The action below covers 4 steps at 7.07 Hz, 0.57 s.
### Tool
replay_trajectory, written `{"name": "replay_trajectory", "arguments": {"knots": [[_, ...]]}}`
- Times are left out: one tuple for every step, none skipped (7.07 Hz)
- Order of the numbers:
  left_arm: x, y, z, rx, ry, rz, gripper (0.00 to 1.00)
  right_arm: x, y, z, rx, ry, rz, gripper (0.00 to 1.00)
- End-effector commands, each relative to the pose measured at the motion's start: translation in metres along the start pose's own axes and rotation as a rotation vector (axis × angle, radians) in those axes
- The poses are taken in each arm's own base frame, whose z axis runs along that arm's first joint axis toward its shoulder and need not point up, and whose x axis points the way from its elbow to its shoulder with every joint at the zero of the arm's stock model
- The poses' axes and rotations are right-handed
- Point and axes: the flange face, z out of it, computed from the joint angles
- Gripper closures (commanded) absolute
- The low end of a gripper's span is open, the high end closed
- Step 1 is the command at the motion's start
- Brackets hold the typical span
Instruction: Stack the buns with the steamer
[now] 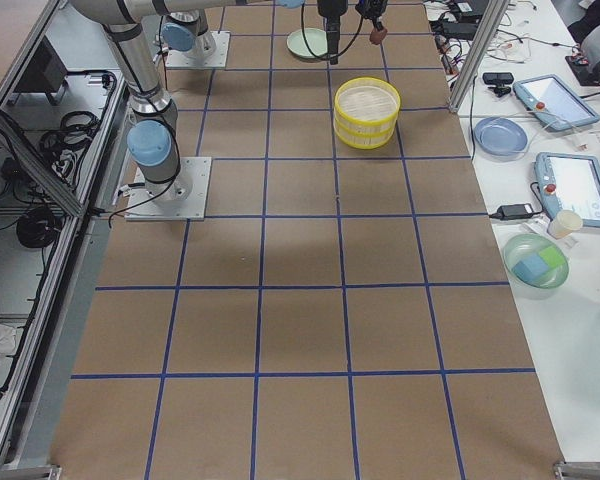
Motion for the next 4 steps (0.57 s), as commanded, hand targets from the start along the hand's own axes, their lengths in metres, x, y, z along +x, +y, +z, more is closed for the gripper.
{"name": "replay_trajectory", "arguments": {"knots": [[-0.012, 0.025, 0.054, -0.050, 0.029, 0.004, 1.00, -0.001, -0.001, 0.007, -0.024, 0.004, -0.001, 0.01], [-0.022, 0.043, 0.080, -0.079, -0.001, 0.004, 1.00, -0.001, -0.001, 0.007, -0.025, 0.004, -0.001, 0.01], [-0.026, 0.047, 0.091, -0.085, -0.014, 0.008, 0.84, -0.001, 0.000, 0.007, -0.026, 0.003, -0.001, 0.01], [-0.029, 0.046, 0.095, -0.085, -0.021, 0.006, 0.46, -0.001, 0.000, 0.007, -0.026, 0.003, -0.001, 0.01]]}}
